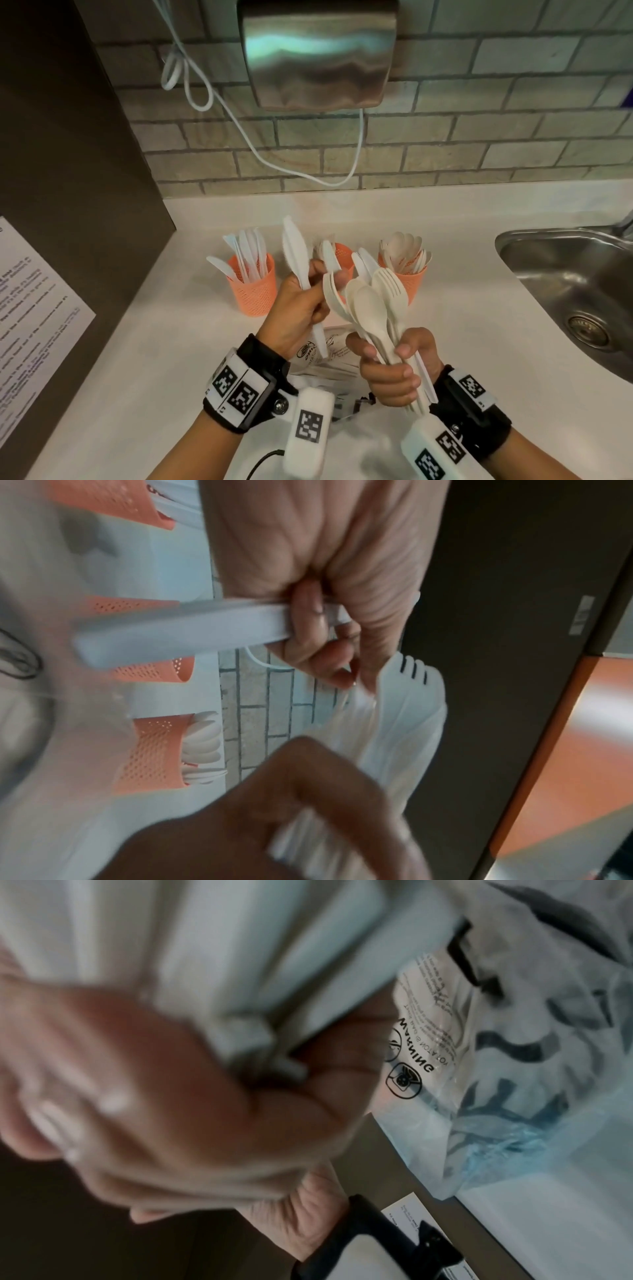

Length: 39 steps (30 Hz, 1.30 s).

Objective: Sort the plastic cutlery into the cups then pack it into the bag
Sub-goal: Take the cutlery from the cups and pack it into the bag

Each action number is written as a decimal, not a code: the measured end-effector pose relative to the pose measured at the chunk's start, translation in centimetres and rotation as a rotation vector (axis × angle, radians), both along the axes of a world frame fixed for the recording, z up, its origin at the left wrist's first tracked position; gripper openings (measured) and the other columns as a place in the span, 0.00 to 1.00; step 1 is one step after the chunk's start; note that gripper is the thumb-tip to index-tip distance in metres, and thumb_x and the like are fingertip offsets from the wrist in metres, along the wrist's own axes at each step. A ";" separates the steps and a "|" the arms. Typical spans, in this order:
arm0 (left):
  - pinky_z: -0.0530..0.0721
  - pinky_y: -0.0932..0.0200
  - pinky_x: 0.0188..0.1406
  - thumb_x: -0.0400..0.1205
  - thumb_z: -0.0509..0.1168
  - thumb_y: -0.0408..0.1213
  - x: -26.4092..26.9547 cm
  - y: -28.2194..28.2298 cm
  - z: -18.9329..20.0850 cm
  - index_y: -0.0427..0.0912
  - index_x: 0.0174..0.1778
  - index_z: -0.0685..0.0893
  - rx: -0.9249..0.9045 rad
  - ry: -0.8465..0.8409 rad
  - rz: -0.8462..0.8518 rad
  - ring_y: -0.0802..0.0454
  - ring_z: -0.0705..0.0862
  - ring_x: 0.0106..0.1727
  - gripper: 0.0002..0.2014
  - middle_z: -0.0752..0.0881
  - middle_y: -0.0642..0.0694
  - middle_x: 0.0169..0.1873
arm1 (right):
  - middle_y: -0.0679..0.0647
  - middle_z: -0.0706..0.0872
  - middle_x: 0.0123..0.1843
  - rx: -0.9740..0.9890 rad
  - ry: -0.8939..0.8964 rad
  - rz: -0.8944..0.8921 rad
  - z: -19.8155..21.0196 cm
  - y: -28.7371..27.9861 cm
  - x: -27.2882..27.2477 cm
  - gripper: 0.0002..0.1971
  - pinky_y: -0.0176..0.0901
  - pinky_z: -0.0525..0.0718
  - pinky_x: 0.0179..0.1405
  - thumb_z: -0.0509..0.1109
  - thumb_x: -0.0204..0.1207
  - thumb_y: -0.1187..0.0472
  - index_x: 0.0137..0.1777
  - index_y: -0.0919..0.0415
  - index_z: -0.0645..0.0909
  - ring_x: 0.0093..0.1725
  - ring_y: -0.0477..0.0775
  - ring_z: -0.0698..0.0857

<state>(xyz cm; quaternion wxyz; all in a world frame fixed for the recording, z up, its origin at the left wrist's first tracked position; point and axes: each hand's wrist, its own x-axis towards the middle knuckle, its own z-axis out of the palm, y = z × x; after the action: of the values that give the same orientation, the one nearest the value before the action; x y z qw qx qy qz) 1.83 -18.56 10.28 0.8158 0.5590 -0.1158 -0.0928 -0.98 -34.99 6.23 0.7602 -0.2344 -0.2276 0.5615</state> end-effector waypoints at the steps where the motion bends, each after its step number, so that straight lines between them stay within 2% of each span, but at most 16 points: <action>1: 0.61 0.72 0.11 0.71 0.68 0.38 0.2 0.1 0.3 0.35 0.41 0.75 -0.042 0.003 0.023 0.62 0.65 0.17 0.11 0.76 0.41 0.29 | 0.49 0.71 0.27 -0.003 -0.001 -0.005 0.0 0.0 0.0 0.13 0.31 0.72 0.21 0.66 0.67 0.61 0.53 0.59 0.73 0.21 0.45 0.70; 4: 0.60 0.71 0.10 0.73 0.66 0.44 0.7 0.2 0.2 0.36 0.45 0.77 -0.074 0.024 0.021 0.62 0.68 0.18 0.14 0.82 0.47 0.30 | 0.49 0.69 0.26 -0.010 -0.015 -0.023 0.1 0.1 -0.1 0.13 0.31 0.70 0.19 0.67 0.67 0.61 0.52 0.58 0.73 0.21 0.45 0.68; 6: 0.61 0.70 0.12 0.75 0.66 0.49 0.5 0.0 -0.3 0.36 0.48 0.80 0.009 0.005 -0.025 0.61 0.65 0.17 0.18 0.76 0.51 0.21 | 0.49 0.68 0.26 -0.020 -0.035 -0.028 0.2 0.4 -0.2 0.12 0.31 0.69 0.18 0.67 0.67 0.62 0.51 0.58 0.73 0.20 0.45 0.67; 8: 0.62 0.69 0.15 0.75 0.64 0.51 0.2 -0.3 -0.6 0.38 0.43 0.82 0.076 -0.023 -0.020 0.60 0.63 0.18 0.17 0.72 0.52 0.18 | 0.49 0.68 0.26 -0.041 -0.056 -0.050 0.3 0.5 -0.1 0.11 0.31 0.69 0.18 0.68 0.68 0.62 0.50 0.58 0.73 0.20 0.45 0.67; 10: 0.67 0.69 0.17 0.77 0.61 0.49 0.5 -0.5 -0.2 0.44 0.35 0.82 0.098 -0.003 0.063 0.59 0.70 0.19 0.13 0.76 0.53 0.18 | 0.47 0.71 0.25 -0.083 -0.084 -0.092 0.2 0.3 0.0 0.10 0.30 0.69 0.18 0.68 0.68 0.62 0.49 0.57 0.74 0.20 0.42 0.70; 12: 0.73 0.70 0.18 0.83 0.56 0.45 1.4 -0.2 0.7 0.43 0.35 0.78 0.016 0.048 0.184 0.60 0.77 0.19 0.14 0.81 0.52 0.19 | 0.44 0.76 0.26 -0.168 -0.136 -0.146 0.3 -0.2 0.1 0.10 0.27 0.70 0.17 0.69 0.68 0.61 0.49 0.56 0.76 0.21 0.38 0.74; 14: 0.72 0.69 0.16 0.87 0.51 0.41 2.9 0.9 1.4 0.42 0.36 0.74 -0.100 0.070 0.313 0.60 0.74 0.15 0.15 0.79 0.51 0.15 | 0.44 0.76 0.24 -0.329 -0.228 -0.238 0.4 -0.6 -0.2 0.10 0.26 0.70 0.16 0.70 0.65 0.63 0.46 0.57 0.78 0.19 0.38 0.73; 19: 0.75 0.58 0.33 0.87 0.52 0.41 5.3 3.8 1.4 0.46 0.41 0.75 -0.214 0.152 0.458 0.54 0.72 0.22 0.11 0.69 0.54 0.16 | 0.47 0.73 0.22 -0.647 -0.487 -0.585 0.7 -0.2 -0.6 0.11 0.34 0.71 0.19 0.68 0.62 0.60 0.43 0.62 0.74 0.18 0.45 0.70; 21: 0.75 0.64 0.24 0.87 0.53 0.37 4.9 4.4 1.4 0.46 0.47 0.76 -0.122 0.166 0.384 0.57 0.71 0.18 0.08 0.68 0.53 0.18 | 0.45 0.75 0.21 -0.738 -0.604 -0.728 0.5 0.1 -0.3 0.12 0.37 0.74 0.20 0.68 0.63 0.60 0.46 0.60 0.73 0.18 0.46 0.72; 24: 0.61 0.72 0.10 0.85 0.56 0.32 3.2 4.4 1.1 0.43 0.49 0.79 0.094 0.120 0.252 0.61 0.62 0.15 0.07 0.65 0.53 0.20 | 0.43 0.79 0.20 -0.799 -0.703 -0.854 0.1 0.6 0.1 0.12 0.35 0.76 0.20 0.65 0.65 0.64 0.49 0.58 0.72 0.16 0.43 0.74; 26: 0.57 0.73 0.10 0.78 0.65 0.37 1.6 3.9 0.8 0.43 0.43 0.85 0.201 0.087 0.166 0.61 0.59 0.14 0.04 0.63 0.53 0.18 | 0.42 0.80 0.22 -0.826 -0.727 -0.903 -0.2 1.0 0.2 0.14 0.34 0.75 0.20 0.65 0.63 0.65 0.49 0.56 0.73 0.17 0.41 0.74; 28: 0.55 0.72 0.12 0.70 0.71 0.44 0.2 3.2 0.6 0.46 0.39 0.88 0.256 0.081 0.113 0.59 0.57 0.15 0.07 0.63 0.51 0.19 | 0.43 0.81 0.30 -0.868 -0.762 -0.966 -0.7 1.4 0.3 0.20 0.33 0.76 0.25 0.67 0.61 0.62 0.55 0.54 0.74 0.23 0.39 0.77; 32: 0.61 0.73 0.11 0.77 0.69 0.36 -1.2 1.7 0.7 0.38 0.50 0.84 0.359 0.033 0.196 0.64 0.63 0.11 0.09 0.69 0.57 0.10 | 0.51 0.85 0.52 -0.984 -0.912 -1.071 -2.0 2.0 0.3 0.26 0.48 0.83 0.47 0.68 0.59 0.55 0.60 0.44 0.70 0.47 0.52 0.84; 34: 0.64 0.78 0.13 0.79 0.67 0.32 -1.2 1.2 0.8 0.32 0.51 0.83 0.380 0.010 0.244 0.66 0.69 0.11 0.08 0.72 0.59 0.09 | 0.54 0.85 0.52 -1.008 -0.954 -1.098 -2.2 2.2 0.1 0.25 0.50 0.82 0.48 0.71 0.63 0.60 0.59 0.44 0.69 0.48 0.56 0.84; 36: 0.63 0.77 0.12 0.79 0.66 0.33 -1.1 0.9 0.8 0.32 0.48 0.83 0.388 0.026 0.274 0.64 0.67 0.10 0.07 0.70 0.59 0.08 | 0.57 0.85 0.52 -1.013 -0.975 -1.103 -2.3 2.3 0.0 0.25 0.49 0.82 0.47 0.72 0.66 0.65 0.57 0.42 0.68 0.48 0.58 0.84; 39: 0.63 0.75 0.12 0.80 0.66 0.33 -0.9 0.7 0.8 0.35 0.41 0.84 0.362 0.059 0.333 0.63 0.64 0.10 0.05 0.68 0.57 0.08 | 0.56 0.85 0.51 -0.987 -0.957 -1.083 -2.2 2.3 -0.3 0.23 0.45 0.81 0.44 0.72 0.64 0.61 0.53 0.36 0.69 0.46 0.54 0.83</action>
<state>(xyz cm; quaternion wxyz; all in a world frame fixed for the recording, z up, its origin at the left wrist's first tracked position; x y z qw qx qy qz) 0.95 -17.86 11.07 0.7096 0.7043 0.0203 0.0075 -1.24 -32.65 3.99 0.5571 -0.8231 -0.1105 -0.0009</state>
